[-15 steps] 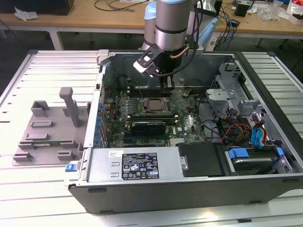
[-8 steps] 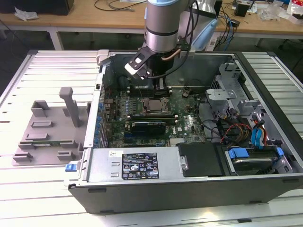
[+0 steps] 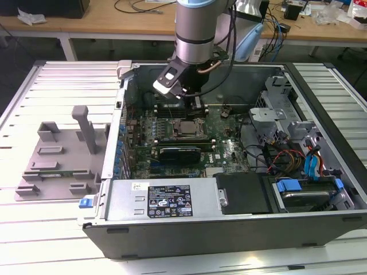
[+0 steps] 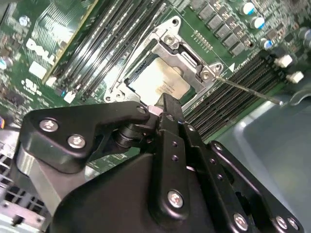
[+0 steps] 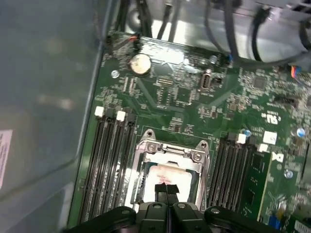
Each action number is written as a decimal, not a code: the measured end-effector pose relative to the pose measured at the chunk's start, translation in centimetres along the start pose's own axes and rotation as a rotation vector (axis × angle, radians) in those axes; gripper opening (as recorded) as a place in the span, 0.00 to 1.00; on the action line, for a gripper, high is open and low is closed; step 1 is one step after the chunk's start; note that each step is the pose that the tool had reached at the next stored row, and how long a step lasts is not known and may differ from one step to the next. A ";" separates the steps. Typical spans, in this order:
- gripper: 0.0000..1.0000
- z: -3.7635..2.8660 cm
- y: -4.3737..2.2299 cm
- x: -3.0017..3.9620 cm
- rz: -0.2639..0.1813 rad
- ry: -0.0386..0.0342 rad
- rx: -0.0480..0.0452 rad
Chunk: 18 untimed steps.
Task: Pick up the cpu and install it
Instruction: 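Close the cpu cover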
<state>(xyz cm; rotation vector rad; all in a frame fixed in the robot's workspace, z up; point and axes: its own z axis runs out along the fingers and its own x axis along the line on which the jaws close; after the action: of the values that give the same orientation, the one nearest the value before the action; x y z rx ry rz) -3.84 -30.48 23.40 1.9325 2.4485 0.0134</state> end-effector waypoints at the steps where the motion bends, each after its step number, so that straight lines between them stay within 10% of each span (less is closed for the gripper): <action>1: 0.11 0.01 0.00 0.00 -0.038 0.0008 -0.0005; 18: 0.11 0.04 0.00 0.00 -0.511 0.0103 -0.0062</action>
<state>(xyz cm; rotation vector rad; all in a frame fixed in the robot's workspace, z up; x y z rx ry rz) -3.83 -30.48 23.36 1.2517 2.8600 0.0215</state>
